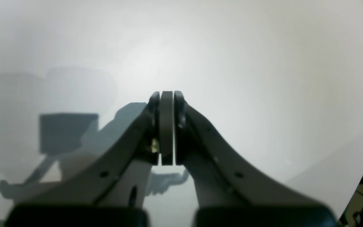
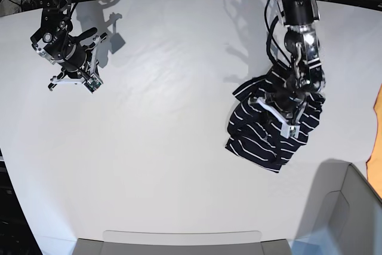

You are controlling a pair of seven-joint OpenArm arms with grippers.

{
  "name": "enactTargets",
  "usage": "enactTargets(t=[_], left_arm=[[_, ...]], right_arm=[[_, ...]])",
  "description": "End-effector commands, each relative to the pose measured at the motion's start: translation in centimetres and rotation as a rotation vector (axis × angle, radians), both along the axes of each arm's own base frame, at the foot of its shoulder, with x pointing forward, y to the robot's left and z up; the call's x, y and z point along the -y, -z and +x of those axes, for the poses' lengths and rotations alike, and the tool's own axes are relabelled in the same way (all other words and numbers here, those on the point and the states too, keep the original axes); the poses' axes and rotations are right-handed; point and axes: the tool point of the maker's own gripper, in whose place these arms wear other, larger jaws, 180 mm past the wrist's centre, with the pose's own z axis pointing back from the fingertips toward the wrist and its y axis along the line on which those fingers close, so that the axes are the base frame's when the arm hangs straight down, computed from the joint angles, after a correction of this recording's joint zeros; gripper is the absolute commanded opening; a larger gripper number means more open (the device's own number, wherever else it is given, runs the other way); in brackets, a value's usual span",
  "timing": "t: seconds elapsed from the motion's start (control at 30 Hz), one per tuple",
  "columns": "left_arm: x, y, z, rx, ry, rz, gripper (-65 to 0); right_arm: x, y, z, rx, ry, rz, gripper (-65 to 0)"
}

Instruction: Fold the T-shirt properly

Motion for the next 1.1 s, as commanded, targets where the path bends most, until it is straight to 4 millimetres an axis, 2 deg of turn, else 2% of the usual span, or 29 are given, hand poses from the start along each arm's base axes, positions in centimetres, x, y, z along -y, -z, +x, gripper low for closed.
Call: enactTargets(t=[0.0,0.17,0.23,0.33,0.4,0.47,0.63,0.73,0.8,0.9,0.97,1.07], left_arm=[[-1.3,-1.0,1.3,0.03,-0.034,0.003,-65.0],[-8.0,-0.5,2.1,0.006,-0.334,-0.087,-65.0],[-9.1,-1.0,2.4,0.019,-0.38,-0.108,-65.0],[-9.8,-1.8,2.7,0.038,-0.387,-0.102,-65.0],[-10.2,-3.0,3.0,0.068,-0.39,-0.091,-65.0],[-10.6,-5.3,3.5,0.134,-0.387,-0.067,-65.0],[-11.8,-11.1,2.4,0.296,-0.382,0.039,-65.0],[-11.9,-14.7,0.7,0.391,-0.371,0.114,-65.0],[-11.4,-16.1,-0.9,0.43,-0.358,0.153,-65.0],[-10.4,-17.1,-3.9,0.457,-0.336,0.209,-65.0],[-9.5,-17.0,-6.3,0.446,-0.317,0.24,-65.0],[-8.7,-16.6,-9.3,0.417,-0.292,0.28,-65.0]], right_arm=[[-0.1,-1.1,0.7,0.039,-0.02,0.0,-65.0],[-0.3,-1.0,0.7,0.037,-0.024,0.001,-65.0],[-0.2,-1.1,0.7,0.038,-0.023,0.001,-65.0],[-0.2,-1.1,0.7,0.038,-0.021,0.001,-65.0],[-0.2,-1.1,0.7,0.039,-0.022,0.002,-65.0],[-0.2,-1.4,0.9,0.052,-0.024,0.004,-65.0],[-0.9,-3.9,2.1,0.132,-0.045,0.001,-65.0],[-1.4,-5.5,2.5,0.181,-0.06,-0.004,-65.0],[-1.8,-6.4,2.4,0.209,-0.072,-0.008,-65.0],[-2.3,-6.2,1.3,0.197,-0.08,-0.002,-65.0],[-2.5,-5.5,0.5,0.174,-0.071,0.012,-65.0],[-1.6,-4.0,-1.6,0.119,-0.023,0.019,-65.0]])
